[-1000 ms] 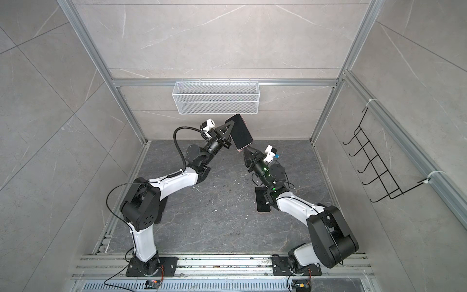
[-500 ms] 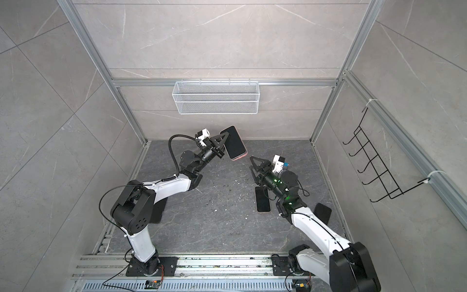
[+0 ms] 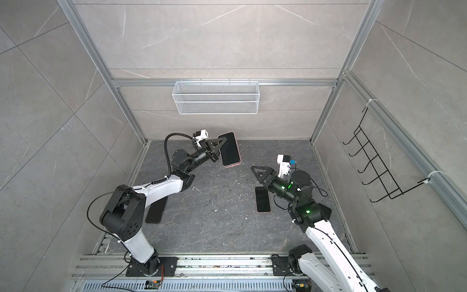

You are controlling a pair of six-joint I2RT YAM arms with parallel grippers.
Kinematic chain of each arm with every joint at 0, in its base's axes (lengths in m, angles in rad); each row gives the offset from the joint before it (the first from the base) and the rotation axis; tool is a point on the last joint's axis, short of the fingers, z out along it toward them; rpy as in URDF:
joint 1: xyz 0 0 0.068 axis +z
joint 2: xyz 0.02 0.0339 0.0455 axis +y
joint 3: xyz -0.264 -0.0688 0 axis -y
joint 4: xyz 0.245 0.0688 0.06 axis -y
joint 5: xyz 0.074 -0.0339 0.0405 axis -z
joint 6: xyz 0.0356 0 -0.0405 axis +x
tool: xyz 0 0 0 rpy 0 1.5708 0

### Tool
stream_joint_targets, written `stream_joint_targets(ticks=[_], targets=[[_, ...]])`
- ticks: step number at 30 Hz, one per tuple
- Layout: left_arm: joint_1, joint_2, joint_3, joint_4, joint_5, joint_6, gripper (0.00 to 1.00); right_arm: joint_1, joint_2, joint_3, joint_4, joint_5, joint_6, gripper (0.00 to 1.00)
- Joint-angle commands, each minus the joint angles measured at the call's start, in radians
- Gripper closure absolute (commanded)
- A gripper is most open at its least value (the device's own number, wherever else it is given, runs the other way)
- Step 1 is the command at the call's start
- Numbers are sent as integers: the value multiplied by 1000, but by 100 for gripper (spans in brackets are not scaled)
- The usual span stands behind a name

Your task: Take the phone out of the phone case

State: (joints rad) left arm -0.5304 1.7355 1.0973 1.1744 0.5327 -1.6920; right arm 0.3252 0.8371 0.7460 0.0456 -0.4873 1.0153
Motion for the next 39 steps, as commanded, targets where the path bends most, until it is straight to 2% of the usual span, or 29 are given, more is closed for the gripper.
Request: stream_joint_targets(ticks=[1,8,20,32,39], targets=[[-5,4,20,104,40,-20,100,-3,25,-15,72,-95,-20,34],[-20,43,30,129,49,-33,100,-4,84,-45,238,-147,43,36],[-39,64,44,168,45,-52,100,-4,156,-82,312,-150,84,43],[-61,78,60,178,50,-49,100,-3,188,-100,362,-146,100,45],[-79,91,82,182,71,-51,100,-3,222,-109,423,-159,129,52]])
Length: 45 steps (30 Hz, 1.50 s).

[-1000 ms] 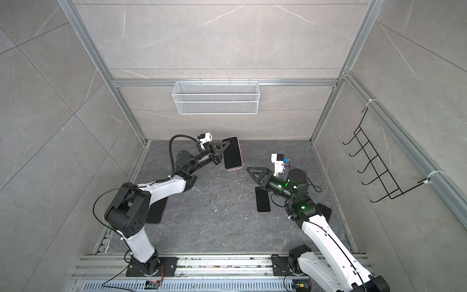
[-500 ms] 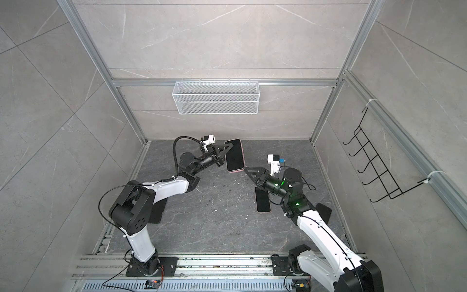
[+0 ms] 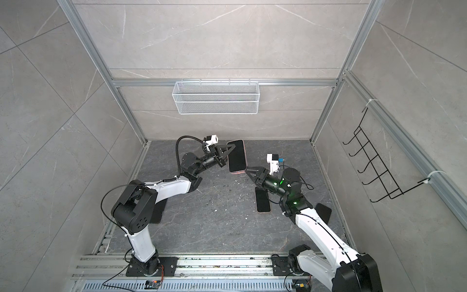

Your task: Take the phone out of the phone case

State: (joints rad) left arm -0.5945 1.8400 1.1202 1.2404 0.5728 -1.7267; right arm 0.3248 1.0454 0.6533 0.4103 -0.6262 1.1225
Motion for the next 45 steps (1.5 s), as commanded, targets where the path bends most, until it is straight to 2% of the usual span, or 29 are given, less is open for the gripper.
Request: stream_joint_targets(ticks=[1,9,15,16,18,20,25,31,35,41,45], targets=[[-16,-13,57,117,32,-16,100,-2,18,-17,73,-25,26,55],[-15,16,2,105,24,-8,100,-2,20,-24,112,-56,75,82],[-17,29,-23,46,22,16,100,-2,-10,-29,85,-60,81,94],[-16,24,-27,25,23,28,94,-2,-14,-32,78,-59,80,95],[-16,6,-34,-34,30,72,67,-2,-22,-37,62,-60,78,97],[-15,-31,-46,-117,34,137,47,-3,-34,-47,44,-57,75,98],[-11,-124,-63,-347,26,309,31,-2,-59,-69,7,-44,64,100],[-5,-258,-58,-669,-29,577,24,-2,-80,-87,-17,-39,62,100],[-10,-341,-2,-934,-78,810,23,-1,-85,-99,-25,-36,67,100],[-26,-379,61,-1123,-80,977,23,-2,-91,-111,-20,-32,71,100],[-89,-381,123,-1261,-119,1132,22,-1,-86,-116,-16,-29,72,100]])
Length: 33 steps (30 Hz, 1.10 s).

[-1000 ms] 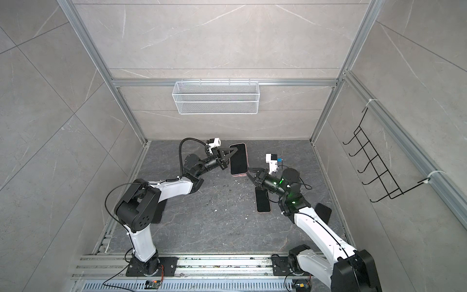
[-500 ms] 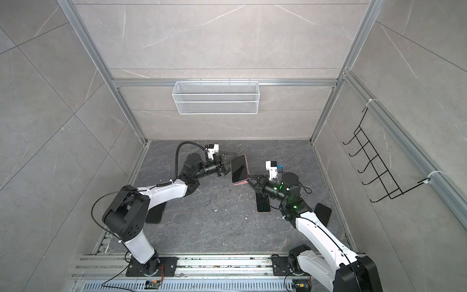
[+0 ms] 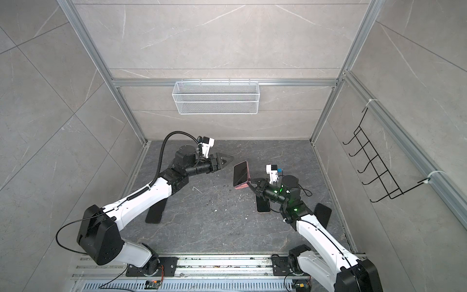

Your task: Take the phone out of the phone case

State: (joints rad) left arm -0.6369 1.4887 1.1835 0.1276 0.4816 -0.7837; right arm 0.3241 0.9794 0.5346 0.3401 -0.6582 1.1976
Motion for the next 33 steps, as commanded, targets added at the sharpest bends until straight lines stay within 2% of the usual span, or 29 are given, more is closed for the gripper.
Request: stream_joint_targets(ticks=[1,4,7,14,18,22,28,33], targets=[[-68,-29,80,-190,-46,240,23,-1,-18,2,54,3,-3,100],[-162,-19,173,-389,-174,444,23,0,-15,1,51,1,-3,100],[-233,-10,226,-488,-291,566,23,-1,-20,-1,45,1,-6,100],[-354,47,313,-601,-506,730,24,-1,-19,-8,48,3,-4,100],[-390,83,340,-631,-604,775,27,-2,-23,-8,46,1,-3,100],[-401,106,344,-635,-623,788,28,-1,-27,-13,48,0,-3,100],[-402,121,333,-618,-725,793,33,-1,-38,-26,49,0,3,100],[-402,91,295,-562,-731,793,35,-2,-45,-35,50,-3,3,100]])
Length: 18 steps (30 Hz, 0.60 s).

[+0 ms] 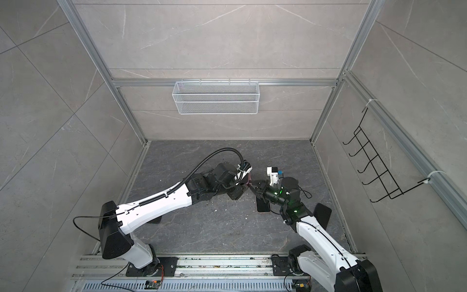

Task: Take the phone out of the phone case
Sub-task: 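Pull the phone from the case with the left gripper while the right holds it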

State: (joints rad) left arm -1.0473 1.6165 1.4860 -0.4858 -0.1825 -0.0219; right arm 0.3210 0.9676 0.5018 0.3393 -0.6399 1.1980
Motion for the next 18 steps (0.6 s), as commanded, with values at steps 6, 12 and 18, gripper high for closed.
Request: stream_joint_targets(ticks=[6,12,18], targets=[[9,-27,-14,52,-124,38,41,5,-46,-8,52,-25,7,100],[9,-25,-21,77,-142,53,44,15,-53,-15,54,-24,9,100],[7,-5,-25,81,-149,60,50,26,-56,-16,56,-17,10,100]])
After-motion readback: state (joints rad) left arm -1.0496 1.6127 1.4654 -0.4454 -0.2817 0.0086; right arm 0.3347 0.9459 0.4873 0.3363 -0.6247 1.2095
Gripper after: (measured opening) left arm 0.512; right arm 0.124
